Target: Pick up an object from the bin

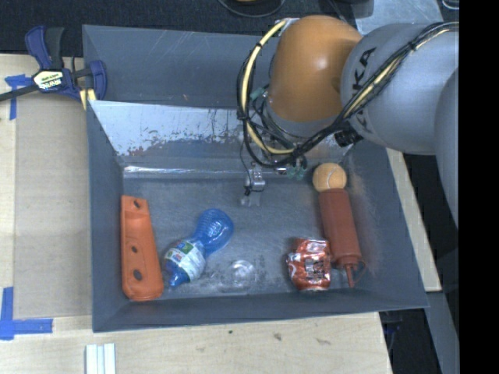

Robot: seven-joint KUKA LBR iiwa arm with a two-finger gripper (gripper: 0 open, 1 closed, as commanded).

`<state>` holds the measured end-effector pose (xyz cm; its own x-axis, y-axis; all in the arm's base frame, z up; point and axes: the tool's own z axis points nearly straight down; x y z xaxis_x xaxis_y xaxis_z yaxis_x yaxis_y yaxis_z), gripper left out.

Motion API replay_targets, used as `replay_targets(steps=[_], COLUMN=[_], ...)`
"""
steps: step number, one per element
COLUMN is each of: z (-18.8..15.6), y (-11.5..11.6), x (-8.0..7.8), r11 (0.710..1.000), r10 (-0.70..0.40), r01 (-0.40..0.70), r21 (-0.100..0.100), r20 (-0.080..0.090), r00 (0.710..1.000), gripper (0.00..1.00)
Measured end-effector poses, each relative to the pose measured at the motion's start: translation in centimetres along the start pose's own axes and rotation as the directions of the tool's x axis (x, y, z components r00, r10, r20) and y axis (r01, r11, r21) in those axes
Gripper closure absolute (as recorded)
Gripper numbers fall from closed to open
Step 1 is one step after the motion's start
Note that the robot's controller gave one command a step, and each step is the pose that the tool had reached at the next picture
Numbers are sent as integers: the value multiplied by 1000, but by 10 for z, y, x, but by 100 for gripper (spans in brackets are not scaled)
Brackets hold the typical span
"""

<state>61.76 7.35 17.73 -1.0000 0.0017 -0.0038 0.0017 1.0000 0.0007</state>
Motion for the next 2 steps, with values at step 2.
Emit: replay_targets(steps=[2], z=[60], y=[31], x=[48], r11=[992], r10=[-129], r01=[129], r21=[0], r20=[-1], r00=[992], gripper=[0])
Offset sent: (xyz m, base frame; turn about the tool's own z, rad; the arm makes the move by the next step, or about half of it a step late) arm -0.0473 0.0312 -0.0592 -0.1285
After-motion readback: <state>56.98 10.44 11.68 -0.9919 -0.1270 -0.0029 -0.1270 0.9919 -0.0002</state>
